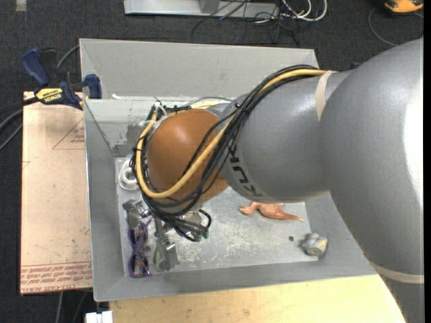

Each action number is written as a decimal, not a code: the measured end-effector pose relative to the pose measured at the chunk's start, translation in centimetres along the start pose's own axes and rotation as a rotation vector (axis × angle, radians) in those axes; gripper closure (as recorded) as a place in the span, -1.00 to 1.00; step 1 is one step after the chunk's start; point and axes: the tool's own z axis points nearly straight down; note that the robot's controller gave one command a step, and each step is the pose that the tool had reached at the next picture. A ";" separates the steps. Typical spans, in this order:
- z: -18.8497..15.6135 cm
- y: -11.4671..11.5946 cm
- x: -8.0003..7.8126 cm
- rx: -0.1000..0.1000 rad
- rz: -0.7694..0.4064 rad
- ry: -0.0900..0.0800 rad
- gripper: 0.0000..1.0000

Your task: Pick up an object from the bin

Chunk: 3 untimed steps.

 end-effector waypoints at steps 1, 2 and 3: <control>3.2 1.3 0.8 -0.001 -0.381 -0.006 -1.00; 6.1 -0.5 -0.6 -0.002 -0.466 -0.003 -1.00; 6.1 1.6 -0.8 0.000 -0.748 -0.010 1.00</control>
Offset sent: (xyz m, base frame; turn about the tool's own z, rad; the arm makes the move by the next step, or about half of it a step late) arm 0.0071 -0.0016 -0.0611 -0.4703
